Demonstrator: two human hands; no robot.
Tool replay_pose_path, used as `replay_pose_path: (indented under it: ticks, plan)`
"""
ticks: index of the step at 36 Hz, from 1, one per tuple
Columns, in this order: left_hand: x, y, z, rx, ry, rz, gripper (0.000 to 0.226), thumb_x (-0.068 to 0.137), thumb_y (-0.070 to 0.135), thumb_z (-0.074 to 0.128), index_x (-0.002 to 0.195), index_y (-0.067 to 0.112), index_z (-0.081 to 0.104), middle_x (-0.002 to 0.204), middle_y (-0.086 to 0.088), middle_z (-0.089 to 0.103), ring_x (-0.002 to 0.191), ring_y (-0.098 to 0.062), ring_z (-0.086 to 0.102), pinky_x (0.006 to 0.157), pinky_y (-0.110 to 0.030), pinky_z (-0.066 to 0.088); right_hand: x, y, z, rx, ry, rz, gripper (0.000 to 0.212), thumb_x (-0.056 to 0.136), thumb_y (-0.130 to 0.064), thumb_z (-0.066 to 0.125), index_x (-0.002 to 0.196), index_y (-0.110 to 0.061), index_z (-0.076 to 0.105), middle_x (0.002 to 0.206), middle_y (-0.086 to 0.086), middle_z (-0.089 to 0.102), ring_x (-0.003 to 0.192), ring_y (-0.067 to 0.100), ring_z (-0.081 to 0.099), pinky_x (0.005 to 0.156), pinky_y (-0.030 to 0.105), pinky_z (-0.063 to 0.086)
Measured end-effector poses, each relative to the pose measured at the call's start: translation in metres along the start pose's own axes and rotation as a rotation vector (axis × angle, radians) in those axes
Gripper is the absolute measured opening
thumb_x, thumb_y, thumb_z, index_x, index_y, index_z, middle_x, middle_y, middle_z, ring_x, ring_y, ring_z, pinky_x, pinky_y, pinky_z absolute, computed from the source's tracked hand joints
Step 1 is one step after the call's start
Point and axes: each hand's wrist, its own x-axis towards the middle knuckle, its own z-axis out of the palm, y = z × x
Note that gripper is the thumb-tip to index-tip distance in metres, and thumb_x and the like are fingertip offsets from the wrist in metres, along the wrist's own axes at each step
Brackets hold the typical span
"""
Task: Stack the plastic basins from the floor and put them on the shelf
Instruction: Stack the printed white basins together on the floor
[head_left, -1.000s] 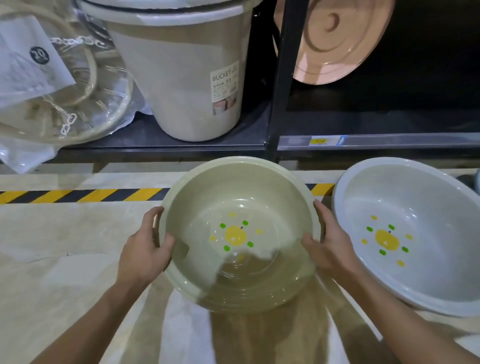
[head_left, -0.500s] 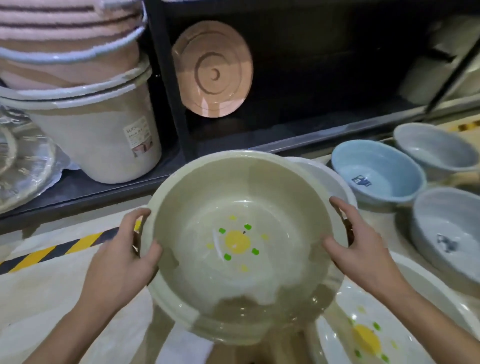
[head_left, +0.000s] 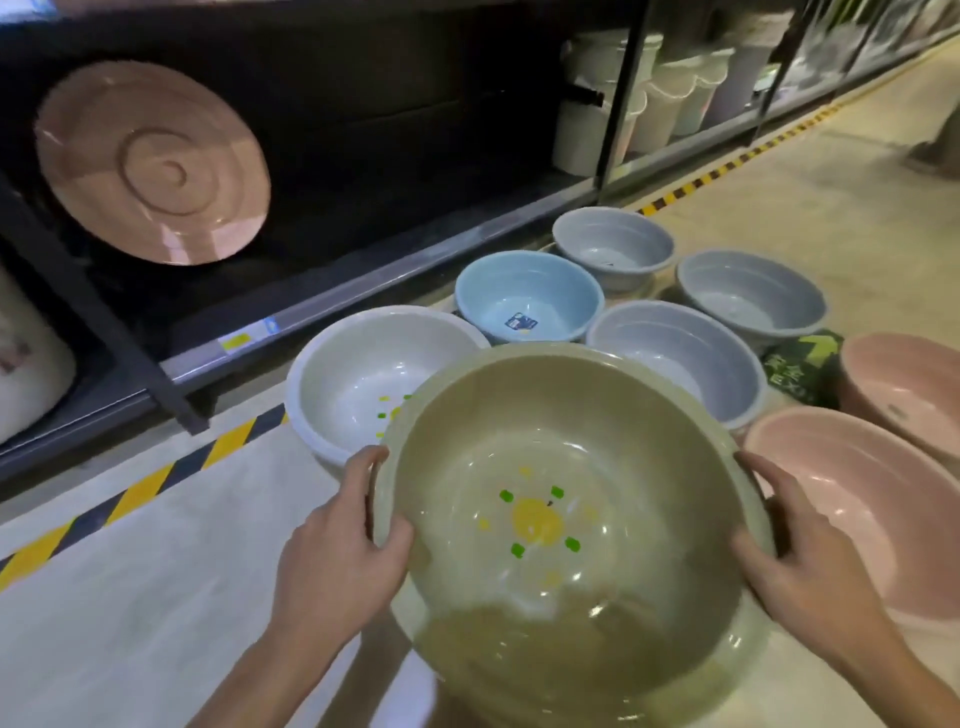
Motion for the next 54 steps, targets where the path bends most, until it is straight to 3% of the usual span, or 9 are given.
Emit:
replay_pose_path:
  ticks: [3, 6, 10, 14, 16, 21, 27, 48, 54]
  plan:
    - [-0.003, -0.002, 0.021, 0.024, -0.031, 0.002, 0.053, 0.087, 0.035, 0.056, 0.132, 0.047, 0.032, 0.068, 0.004, 0.057, 0.073, -0.025, 0.061, 0.069, -0.041, 0.052, -0.002, 0.023, 0.007, -0.009, -0.022, 0.031, 0.069, 0.084, -0.010, 0.067, 0.141, -0.042, 0.042, 0.117, -0.005, 0.065, 0.096, 0.022, 0.060, 0.082, 0.035, 0.042]
    - [-0.007, -0.009, 0.037, 0.052, -0.058, -0.001, 0.052, 0.087, 0.037, 0.056, 0.133, 0.045, 0.032, 0.070, 0.006, 0.058, 0.076, -0.027, 0.061, 0.068, -0.040, 0.051, 0.000, 0.040, 0.020, -0.029, -0.026, 0.020, 0.071, 0.081, -0.009, 0.068, 0.143, -0.034, 0.044, 0.127, -0.009, 0.060, 0.110, 0.019, 0.058, 0.090, 0.032, 0.041]
    - [-0.009, -0.020, 0.052, 0.089, -0.092, -0.026, 0.057, 0.086, 0.039, 0.055, 0.138, 0.045, 0.030, 0.073, 0.006, 0.062, 0.075, -0.026, 0.062, 0.067, -0.039, 0.049, 0.001, 0.057, 0.035, -0.054, -0.033, -0.004, 0.071, 0.078, -0.010, 0.070, 0.139, -0.037, 0.045, 0.124, -0.013, 0.057, 0.116, 0.020, 0.058, 0.098, 0.037, 0.044]
    - [-0.014, -0.027, 0.065, 0.104, -0.127, -0.031, 0.059, 0.087, 0.039, 0.053, 0.139, 0.045, 0.026, 0.077, 0.007, 0.062, 0.078, -0.026, 0.064, 0.068, -0.040, 0.051, -0.001, 0.070, 0.045, -0.080, -0.042, 0.011, 0.072, 0.078, -0.016, 0.070, 0.132, -0.051, 0.037, 0.120, -0.010, 0.061, 0.093, 0.018, 0.065, 0.088, 0.039, 0.049]
    - [-0.015, -0.029, 0.070, 0.110, -0.137, -0.036, 0.057, 0.088, 0.040, 0.051, 0.139, 0.044, 0.025, 0.081, 0.008, 0.062, 0.080, -0.026, 0.063, 0.070, -0.039, 0.050, -0.002, 0.077, 0.049, -0.113, -0.064, 0.030, 0.069, 0.078, -0.021, 0.068, 0.135, -0.048, 0.040, 0.118, -0.006, 0.064, 0.079, 0.016, 0.064, 0.081, 0.041, 0.051]
    - [-0.018, -0.029, 0.080, 0.143, -0.153, -0.012, 0.054, 0.093, 0.042, 0.047, 0.142, 0.038, 0.025, 0.086, 0.011, 0.061, 0.073, -0.017, 0.053, 0.066, -0.035, 0.044, -0.002, 0.086, 0.057, -0.184, -0.084, 0.029, 0.071, 0.080, -0.019, 0.071, 0.143, -0.034, 0.042, 0.132, -0.001, 0.062, 0.108, 0.031, 0.064, 0.084, 0.042, 0.050]
    - [-0.018, -0.032, 0.087, 0.175, -0.191, -0.023, 0.054, 0.094, 0.042, 0.044, 0.142, 0.036, 0.022, 0.087, 0.010, 0.057, 0.073, -0.016, 0.052, 0.066, -0.034, 0.044, -0.001, 0.088, 0.064, -0.277, -0.139, 0.053, 0.071, 0.081, -0.036, 0.061, 0.144, -0.039, 0.030, 0.132, 0.002, 0.063, 0.101, 0.034, 0.068, 0.077, 0.043, 0.051]
    - [-0.021, -0.048, 0.103, 0.211, -0.169, 0.079, 0.053, 0.094, 0.045, 0.041, 0.142, 0.034, 0.020, 0.096, 0.009, 0.066, 0.079, -0.018, 0.067, 0.064, -0.033, 0.051, -0.003, 0.095, 0.070, -0.401, -0.183, 0.037, 0.074, 0.084, -0.039, 0.056, 0.147, -0.039, 0.016, 0.135, 0.000, 0.060, 0.104, 0.028, 0.067, 0.072, 0.038, 0.049]
    - [-0.018, -0.048, 0.104, 0.316, -0.181, 0.087, 0.060, 0.090, 0.052, 0.034, 0.146, 0.034, 0.018, 0.091, 0.007, 0.064, 0.081, -0.019, 0.062, 0.073, -0.033, 0.052, -0.004, 0.095, 0.068, -0.388, -0.193, 0.039, 0.075, 0.085, -0.042, 0.055, 0.149, -0.040, 0.016, 0.134, -0.001, 0.061, 0.106, 0.026, 0.067, 0.075, 0.038, 0.051]
